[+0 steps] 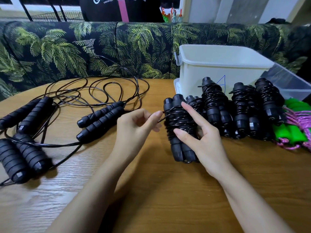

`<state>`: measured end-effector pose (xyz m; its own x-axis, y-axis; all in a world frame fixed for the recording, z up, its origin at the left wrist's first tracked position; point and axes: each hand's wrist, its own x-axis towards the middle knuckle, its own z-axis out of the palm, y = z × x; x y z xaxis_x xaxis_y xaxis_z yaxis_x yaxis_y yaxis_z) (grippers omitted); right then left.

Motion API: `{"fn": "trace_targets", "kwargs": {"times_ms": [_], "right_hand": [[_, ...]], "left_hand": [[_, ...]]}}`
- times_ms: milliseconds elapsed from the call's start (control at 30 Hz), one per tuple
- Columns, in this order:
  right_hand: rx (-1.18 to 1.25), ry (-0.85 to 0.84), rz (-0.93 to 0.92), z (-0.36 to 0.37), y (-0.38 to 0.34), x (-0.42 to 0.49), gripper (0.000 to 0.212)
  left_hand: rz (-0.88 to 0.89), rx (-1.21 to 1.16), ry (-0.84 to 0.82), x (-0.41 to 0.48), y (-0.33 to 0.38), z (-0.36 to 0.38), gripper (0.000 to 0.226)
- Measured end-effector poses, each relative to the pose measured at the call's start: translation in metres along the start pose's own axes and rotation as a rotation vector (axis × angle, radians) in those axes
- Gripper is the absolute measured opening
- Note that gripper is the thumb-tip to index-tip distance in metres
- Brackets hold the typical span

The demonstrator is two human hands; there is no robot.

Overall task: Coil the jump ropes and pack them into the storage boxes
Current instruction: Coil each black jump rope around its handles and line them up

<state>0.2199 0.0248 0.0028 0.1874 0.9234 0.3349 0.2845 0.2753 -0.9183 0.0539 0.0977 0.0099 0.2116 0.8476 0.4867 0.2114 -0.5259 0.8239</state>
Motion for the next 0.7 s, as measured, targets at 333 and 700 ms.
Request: {"fn": "trace_targets", "kwargs": {"times_ms": [333, 700], "right_hand": [[0.142, -0.177, 0.02, 0.001, -0.004, -0.002, 0.063], [-1.05, 0.087, -0.213, 0.034, -0.004, -0.011, 0.094]], "left_hand": [[-0.535, -0.672, -0.061, 0.007, 0.004, -0.001, 0.032], [-0.553, -0.599, 0.134, -0.006, 0.003, 0.017, 0.037]]}}
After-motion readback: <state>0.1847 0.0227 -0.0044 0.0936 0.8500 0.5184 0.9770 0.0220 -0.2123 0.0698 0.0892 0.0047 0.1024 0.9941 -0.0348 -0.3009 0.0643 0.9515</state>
